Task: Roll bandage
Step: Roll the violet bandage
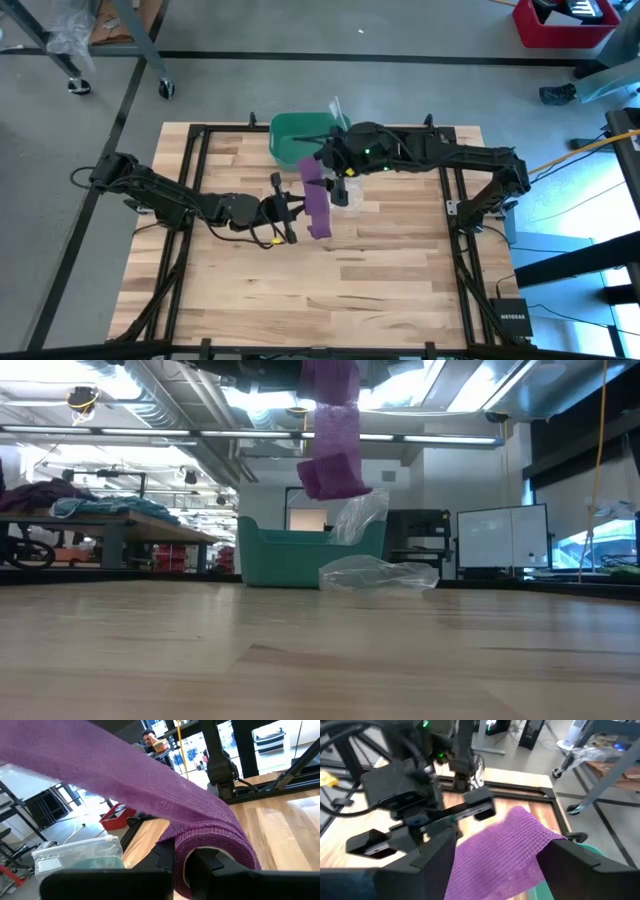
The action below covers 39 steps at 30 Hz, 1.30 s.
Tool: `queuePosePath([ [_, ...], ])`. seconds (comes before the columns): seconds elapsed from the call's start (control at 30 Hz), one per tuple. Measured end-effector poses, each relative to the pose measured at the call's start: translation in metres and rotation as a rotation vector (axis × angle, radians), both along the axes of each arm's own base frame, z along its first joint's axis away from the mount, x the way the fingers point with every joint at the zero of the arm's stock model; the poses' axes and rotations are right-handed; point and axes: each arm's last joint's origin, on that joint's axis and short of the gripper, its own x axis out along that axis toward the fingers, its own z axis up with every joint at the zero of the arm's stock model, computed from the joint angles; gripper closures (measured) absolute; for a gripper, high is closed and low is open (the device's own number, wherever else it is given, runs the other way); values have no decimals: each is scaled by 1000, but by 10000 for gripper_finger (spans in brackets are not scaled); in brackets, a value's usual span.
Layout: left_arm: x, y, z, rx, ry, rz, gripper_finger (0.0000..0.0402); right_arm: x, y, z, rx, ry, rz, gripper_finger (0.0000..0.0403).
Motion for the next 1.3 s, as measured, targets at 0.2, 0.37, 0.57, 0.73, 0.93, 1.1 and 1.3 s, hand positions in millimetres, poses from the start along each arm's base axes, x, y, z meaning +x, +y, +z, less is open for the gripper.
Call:
queuePosePath([
  [0.2, 0, -1, 0, 2, 1, -2, 383, -12, 1, 6, 0, 16, 1, 136],
  [0.37, 0, -1, 0, 2, -3, -1, 383, -34, 2, 27, 0, -48, 6, 136],
  [0.57, 0, -1, 0, 3, -1, -1, 382, -37, 3, 30, 10, -58, 18, 136],
  [0.73, 0, 0, 0, 3, -2, 1, 382, -21, 2, 27, 3, -114, 19, 136],
  [0.93, 0, -2, 0, 19, 12, -9, 382, 9, 0, -13, 54, 51, -1, 136],
  [1.1, 0, -2, -1, 27, 17, -9, 382, 10, 6, -44, 74, 288, 6, 136],
  [1.3, 0, -1, -1, 24, 18, -4, 382, -2, 5, -11, -4, 204, -74, 136],
])
